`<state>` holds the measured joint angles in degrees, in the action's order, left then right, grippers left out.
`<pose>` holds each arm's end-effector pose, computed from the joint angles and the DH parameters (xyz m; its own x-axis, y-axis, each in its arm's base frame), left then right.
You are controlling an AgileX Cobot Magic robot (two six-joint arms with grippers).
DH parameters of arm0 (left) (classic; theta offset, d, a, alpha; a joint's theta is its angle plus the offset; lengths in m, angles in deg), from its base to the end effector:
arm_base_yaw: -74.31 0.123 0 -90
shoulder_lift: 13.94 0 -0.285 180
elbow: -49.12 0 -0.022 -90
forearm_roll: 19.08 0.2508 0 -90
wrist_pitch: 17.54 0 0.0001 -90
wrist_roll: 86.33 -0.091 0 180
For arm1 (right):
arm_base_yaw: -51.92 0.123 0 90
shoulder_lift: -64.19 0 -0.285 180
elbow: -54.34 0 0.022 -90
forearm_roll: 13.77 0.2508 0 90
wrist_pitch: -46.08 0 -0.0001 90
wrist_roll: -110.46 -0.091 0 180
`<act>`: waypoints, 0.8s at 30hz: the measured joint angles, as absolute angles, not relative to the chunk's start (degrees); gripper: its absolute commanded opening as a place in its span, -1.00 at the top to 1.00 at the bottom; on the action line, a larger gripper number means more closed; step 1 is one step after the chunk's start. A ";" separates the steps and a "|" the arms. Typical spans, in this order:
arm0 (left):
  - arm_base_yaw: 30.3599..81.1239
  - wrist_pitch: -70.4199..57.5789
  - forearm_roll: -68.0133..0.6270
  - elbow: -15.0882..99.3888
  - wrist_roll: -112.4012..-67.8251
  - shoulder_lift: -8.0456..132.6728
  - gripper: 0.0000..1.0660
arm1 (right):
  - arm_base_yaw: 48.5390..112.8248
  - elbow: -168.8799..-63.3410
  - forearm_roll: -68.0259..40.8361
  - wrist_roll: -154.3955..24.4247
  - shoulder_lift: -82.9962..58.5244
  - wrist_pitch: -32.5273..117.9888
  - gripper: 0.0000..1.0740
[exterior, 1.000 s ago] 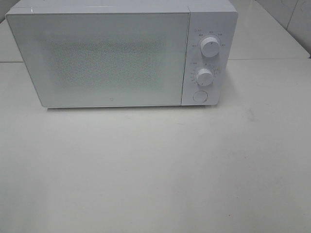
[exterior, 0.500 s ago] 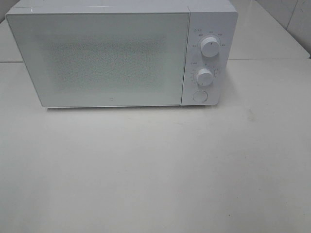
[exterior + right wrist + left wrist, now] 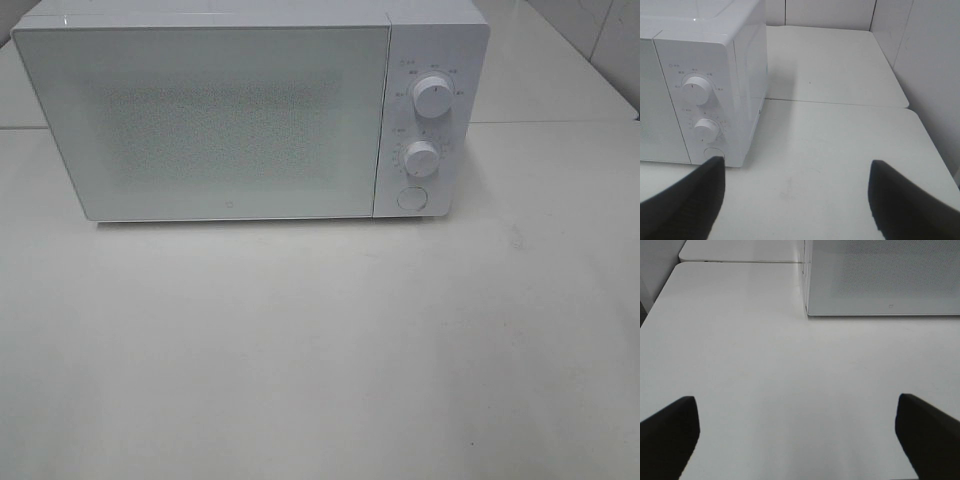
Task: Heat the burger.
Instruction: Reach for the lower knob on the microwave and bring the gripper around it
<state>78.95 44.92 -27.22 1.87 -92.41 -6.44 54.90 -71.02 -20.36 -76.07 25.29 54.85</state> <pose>-0.0091 -0.0122 0.2819 -0.4504 0.0033 -0.8928 0.0494 0.9986 -0.0212 0.1187 0.0046 0.2890 -0.2120 -0.0107 -0.9772 -0.0348 0.9994 -0.0034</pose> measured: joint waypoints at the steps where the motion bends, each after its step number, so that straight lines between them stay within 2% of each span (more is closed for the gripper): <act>1: 78.95 44.92 -27.22 1.87 -92.41 -6.44 -0.87 | 54.90 -70.22 -20.36 -76.13 24.09 52.67 -0.42; 16: 78.95 44.92 -27.22 1.87 -92.41 -6.44 -0.87 | 54.90 -63.57 -19.78 -76.42 4.09 21.50 -0.42; 19: 78.95 44.92 -27.22 1.87 -92.41 -6.44 -0.87 | 54.90 -63.34 -16.63 -74.30 0.14 16.98 -0.42; 21: 78.95 44.92 -27.22 1.87 -92.41 -6.44 -0.87 | 54.90 -63.28 -9.53 -68.34 -5.02 12.56 -0.42; 24: 78.95 44.92 -27.22 1.87 -92.41 -6.44 -0.87 | 54.90 -62.48 -5.52 -64.50 -8.63 7.64 -0.42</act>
